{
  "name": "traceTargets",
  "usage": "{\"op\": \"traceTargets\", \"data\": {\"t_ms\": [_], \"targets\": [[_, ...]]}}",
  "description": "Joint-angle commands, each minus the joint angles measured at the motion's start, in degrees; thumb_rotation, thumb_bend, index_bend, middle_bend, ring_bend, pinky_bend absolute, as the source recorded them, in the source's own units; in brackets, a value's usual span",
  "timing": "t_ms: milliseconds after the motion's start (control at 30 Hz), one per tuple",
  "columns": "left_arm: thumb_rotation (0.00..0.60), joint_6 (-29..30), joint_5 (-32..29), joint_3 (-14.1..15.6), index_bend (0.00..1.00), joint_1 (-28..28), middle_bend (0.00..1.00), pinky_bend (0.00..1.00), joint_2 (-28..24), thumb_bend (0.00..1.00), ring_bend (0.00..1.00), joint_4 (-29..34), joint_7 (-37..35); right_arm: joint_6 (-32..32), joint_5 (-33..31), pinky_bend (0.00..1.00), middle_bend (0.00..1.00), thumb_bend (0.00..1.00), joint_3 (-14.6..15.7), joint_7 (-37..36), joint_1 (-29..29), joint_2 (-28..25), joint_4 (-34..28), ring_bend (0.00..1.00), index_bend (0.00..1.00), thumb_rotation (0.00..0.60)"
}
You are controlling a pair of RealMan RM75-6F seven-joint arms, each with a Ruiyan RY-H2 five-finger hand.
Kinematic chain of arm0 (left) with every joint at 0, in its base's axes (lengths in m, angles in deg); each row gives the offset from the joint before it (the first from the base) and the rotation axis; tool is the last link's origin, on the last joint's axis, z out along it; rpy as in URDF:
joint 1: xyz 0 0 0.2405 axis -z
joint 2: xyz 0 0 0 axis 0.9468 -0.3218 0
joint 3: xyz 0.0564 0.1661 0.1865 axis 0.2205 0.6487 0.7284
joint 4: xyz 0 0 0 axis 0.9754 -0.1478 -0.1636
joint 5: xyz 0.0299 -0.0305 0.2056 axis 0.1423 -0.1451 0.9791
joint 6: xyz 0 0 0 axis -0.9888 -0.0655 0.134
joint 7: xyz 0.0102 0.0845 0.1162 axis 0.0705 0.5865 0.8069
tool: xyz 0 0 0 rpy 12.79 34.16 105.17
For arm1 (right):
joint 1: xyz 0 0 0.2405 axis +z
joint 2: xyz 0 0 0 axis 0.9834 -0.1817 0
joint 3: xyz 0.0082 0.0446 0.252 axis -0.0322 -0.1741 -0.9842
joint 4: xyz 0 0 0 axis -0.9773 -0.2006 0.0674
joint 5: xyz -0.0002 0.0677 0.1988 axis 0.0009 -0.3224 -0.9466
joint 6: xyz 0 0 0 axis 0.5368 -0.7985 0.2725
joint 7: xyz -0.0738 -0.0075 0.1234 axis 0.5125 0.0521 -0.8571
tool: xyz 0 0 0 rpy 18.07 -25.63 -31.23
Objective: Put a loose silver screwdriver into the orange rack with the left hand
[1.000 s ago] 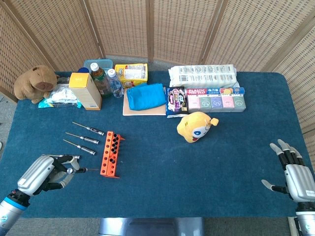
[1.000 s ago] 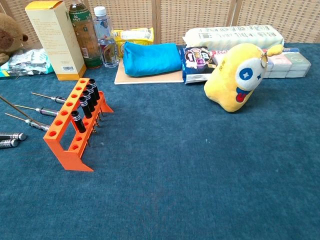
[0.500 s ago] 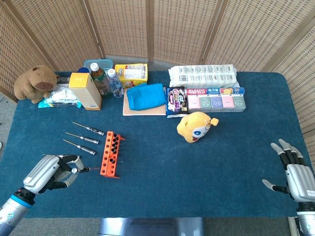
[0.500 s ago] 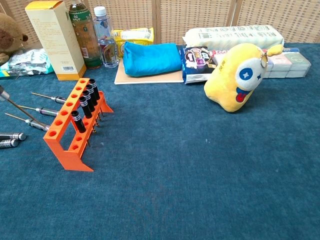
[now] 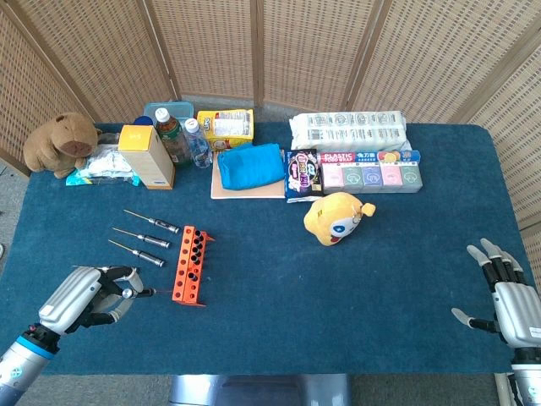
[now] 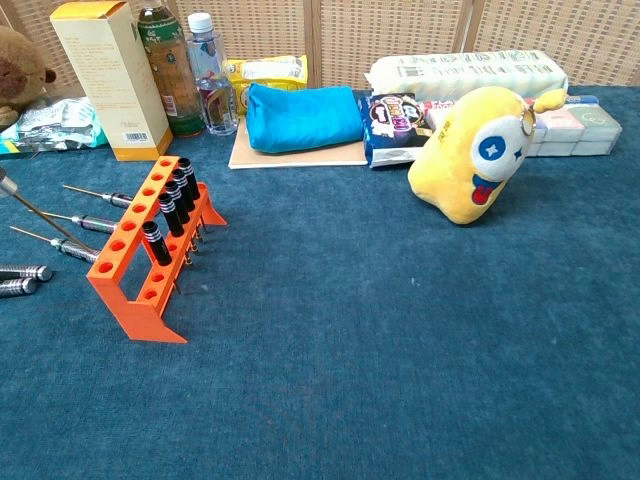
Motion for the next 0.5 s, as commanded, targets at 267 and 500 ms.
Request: {"op": "traceTargets", "data": {"t_ms": [267, 500], "targets": [[0.600, -1.4, -0.5, -0.4, 0.49, 0.7, 1.00, 1.00, -0.1, 0.42, 1.00, 0.8, 1.3, 0.0, -0.1, 0.00, 0.00, 0.02, -0.1, -0.2, 0.0, -0.1, 0.0, 0.00, 0.09, 0.600], [0.600, -2.5, -2.2, -0.9, 0.49, 1.2, 1.00, 1.00, 0.8, 0.42, 1.00, 1.4, 3.3, -0.2, -0.2, 0.00, 0.00, 0.02, -0.2, -0.6, -0.1, -0.3, 0.0, 0.00, 0.09, 0.600]]}}
